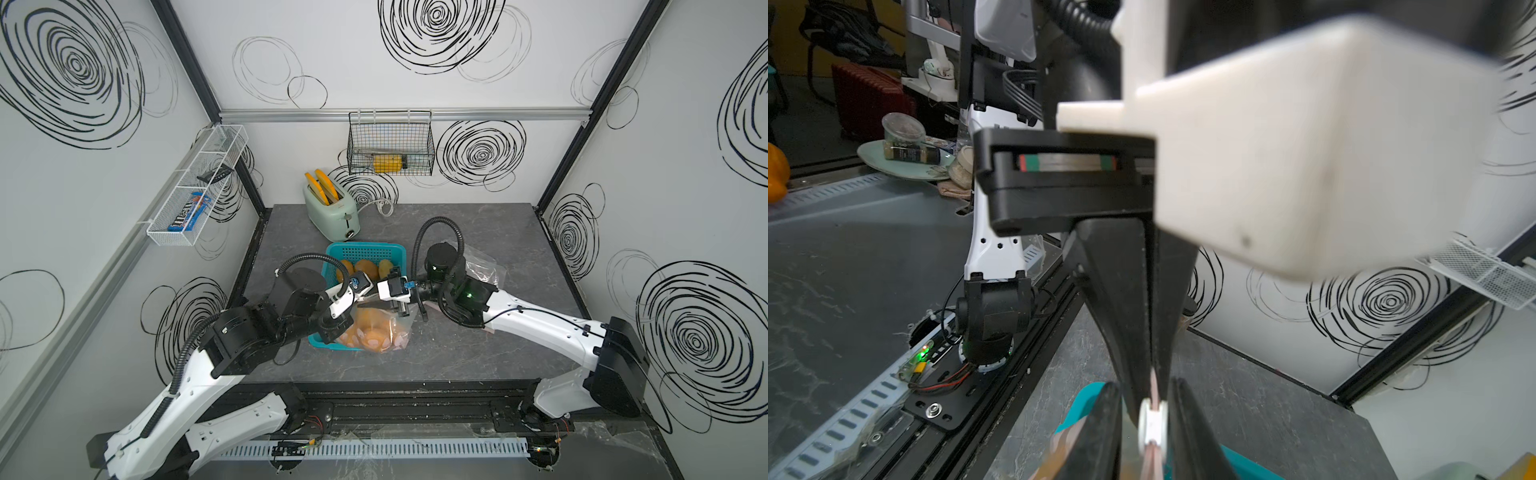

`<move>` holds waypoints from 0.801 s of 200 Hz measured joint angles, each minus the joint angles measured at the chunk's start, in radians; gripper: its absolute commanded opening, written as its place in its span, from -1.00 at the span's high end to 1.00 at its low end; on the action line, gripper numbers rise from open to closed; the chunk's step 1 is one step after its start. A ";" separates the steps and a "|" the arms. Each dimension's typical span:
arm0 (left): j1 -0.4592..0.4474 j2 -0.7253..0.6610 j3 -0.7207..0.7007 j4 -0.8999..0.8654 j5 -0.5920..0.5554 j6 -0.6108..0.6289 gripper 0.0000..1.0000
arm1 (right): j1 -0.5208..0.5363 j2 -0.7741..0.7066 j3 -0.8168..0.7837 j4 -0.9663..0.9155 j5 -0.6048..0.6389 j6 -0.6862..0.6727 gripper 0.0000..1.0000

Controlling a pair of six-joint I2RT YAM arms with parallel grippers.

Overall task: Put the potatoes into a zipper bag and zip it
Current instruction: Zip the zipper on the basket.

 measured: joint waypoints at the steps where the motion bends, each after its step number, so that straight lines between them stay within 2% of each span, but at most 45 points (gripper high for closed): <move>1: 0.000 0.000 0.000 0.000 0.000 0.000 1.00 | 0.000 0.000 0.001 -0.001 0.000 0.001 0.61; 45: -0.001 0.000 0.000 -0.002 -0.002 0.000 1.00 | 0.000 0.000 0.010 -0.020 0.005 -0.008 0.78; 105: 0.001 -0.013 0.019 0.032 -0.053 0.000 1.00 | 0.001 -0.001 0.093 -0.122 0.046 -0.013 0.79; 160: 0.032 -0.047 0.053 0.051 -0.054 0.000 1.00 | 0.006 -0.053 0.119 -0.220 0.109 -0.006 0.79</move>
